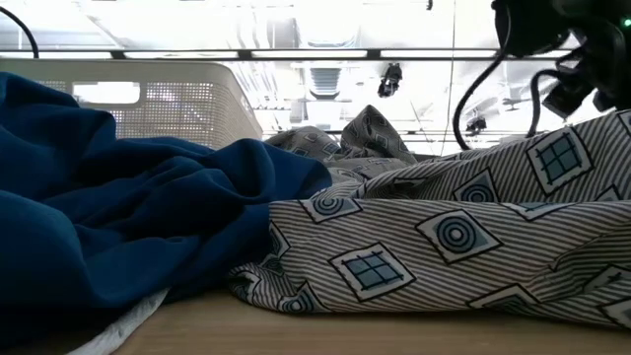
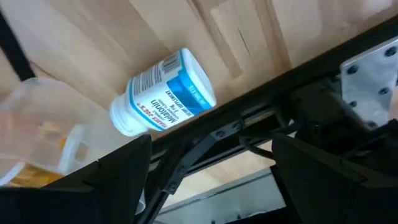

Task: Pick & Place Medicine items
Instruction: Put the white blue pill bottle into the transparent bin

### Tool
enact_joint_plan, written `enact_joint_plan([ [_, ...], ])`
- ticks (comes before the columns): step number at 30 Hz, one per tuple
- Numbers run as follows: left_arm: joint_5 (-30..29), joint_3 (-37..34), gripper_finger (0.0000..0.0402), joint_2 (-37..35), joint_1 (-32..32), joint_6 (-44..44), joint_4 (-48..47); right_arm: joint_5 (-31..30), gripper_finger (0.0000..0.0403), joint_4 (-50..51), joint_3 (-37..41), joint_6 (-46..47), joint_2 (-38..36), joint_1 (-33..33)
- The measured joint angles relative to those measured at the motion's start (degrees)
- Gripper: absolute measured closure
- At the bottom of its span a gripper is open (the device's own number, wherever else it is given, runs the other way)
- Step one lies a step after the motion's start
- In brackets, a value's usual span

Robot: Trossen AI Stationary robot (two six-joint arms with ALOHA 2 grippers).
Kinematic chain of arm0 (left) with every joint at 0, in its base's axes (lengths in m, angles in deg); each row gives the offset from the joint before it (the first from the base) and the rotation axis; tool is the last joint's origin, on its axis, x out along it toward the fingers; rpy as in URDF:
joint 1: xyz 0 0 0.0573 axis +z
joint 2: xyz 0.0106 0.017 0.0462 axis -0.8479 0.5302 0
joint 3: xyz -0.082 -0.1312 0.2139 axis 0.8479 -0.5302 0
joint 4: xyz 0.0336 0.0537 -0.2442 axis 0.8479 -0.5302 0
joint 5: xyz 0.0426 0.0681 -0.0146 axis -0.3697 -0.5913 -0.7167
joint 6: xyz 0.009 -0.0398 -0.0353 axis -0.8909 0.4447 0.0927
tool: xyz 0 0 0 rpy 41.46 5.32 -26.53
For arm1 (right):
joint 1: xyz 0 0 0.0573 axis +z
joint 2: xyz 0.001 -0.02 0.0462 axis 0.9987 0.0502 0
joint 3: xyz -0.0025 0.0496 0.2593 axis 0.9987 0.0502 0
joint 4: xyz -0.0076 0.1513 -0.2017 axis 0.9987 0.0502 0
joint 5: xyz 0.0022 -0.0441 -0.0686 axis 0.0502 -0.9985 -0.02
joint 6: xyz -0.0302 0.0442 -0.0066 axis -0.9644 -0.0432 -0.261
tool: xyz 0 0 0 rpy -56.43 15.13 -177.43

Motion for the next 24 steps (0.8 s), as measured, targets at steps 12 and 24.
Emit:
enact_joint_plan([
  [12,0.0,0.0,0.0355,0.0,0.0,0.0,0.0,5.1,0.0076,-7.1,3.9,1.5,0.0,0.3],
  [24,0.0,0.0,0.0354,0.0,0.0,0.0,0.0,5.3,0.0076,-10.7,6.5,0.6,0.0,2.7],
])
